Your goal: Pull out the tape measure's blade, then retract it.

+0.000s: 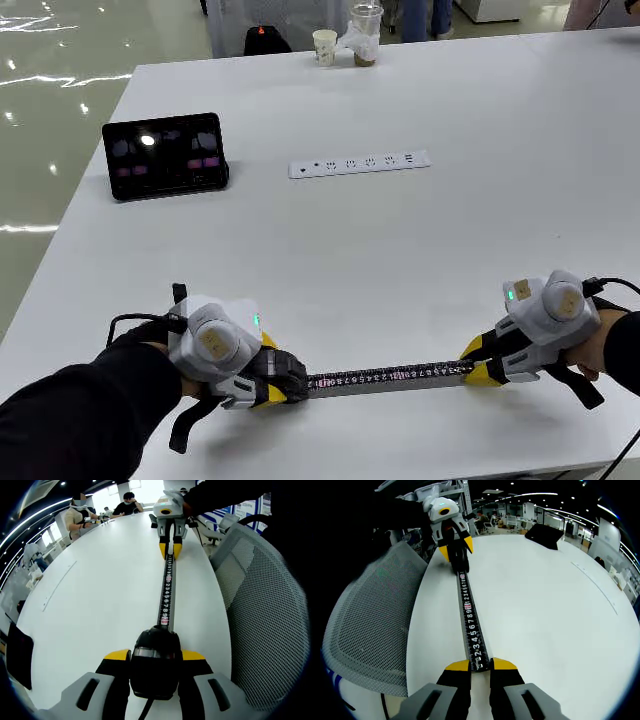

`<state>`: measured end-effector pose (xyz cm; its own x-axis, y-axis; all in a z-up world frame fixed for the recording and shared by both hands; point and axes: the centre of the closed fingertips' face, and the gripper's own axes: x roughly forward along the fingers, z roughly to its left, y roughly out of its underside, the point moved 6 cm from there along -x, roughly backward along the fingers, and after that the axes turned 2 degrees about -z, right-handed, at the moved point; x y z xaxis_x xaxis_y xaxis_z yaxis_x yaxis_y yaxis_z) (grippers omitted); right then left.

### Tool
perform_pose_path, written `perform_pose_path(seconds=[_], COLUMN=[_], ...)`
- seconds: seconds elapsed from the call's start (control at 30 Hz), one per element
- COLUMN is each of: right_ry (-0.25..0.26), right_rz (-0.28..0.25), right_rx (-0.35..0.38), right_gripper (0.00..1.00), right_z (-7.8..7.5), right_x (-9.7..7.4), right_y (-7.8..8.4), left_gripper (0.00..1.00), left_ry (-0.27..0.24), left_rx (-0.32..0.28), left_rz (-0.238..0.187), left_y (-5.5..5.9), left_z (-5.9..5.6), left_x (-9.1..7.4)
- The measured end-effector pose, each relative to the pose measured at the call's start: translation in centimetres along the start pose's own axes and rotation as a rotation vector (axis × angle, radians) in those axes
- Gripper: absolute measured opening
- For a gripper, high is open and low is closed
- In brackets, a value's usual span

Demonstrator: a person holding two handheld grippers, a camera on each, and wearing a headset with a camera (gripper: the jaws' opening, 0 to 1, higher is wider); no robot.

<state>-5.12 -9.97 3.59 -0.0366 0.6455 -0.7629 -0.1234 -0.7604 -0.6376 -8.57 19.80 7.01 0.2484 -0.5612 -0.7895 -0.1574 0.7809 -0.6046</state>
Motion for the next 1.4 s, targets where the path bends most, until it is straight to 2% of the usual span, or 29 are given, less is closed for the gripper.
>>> perform_pose_path(seconds=[0.63,0.83,1.4], right_ry=[-0.001,-0.01,0.019], right_rz=[0.0,0.039,0.092], right_rx=[0.015,-0.015,-0.044], right_gripper=[0.11,0.11,0.12], right_z=[-0.06,0.06,0.21], right_x=[-0.34,-0.21,-0.04], right_y=[0.33,-0.05,-0.21], left_gripper=[0.31,0.32,0.32], left_ry=[-0.004,-0.009,0.002], left_rx=[-0.003,-0.011,-0.013], left_rz=[-0.006,-0.032,-0.025], left_y=[0.04,-0.01,-0.07], left_z=[-0.11,-0.08,0.11], left_x=[-0.09,-0.05,0.2])
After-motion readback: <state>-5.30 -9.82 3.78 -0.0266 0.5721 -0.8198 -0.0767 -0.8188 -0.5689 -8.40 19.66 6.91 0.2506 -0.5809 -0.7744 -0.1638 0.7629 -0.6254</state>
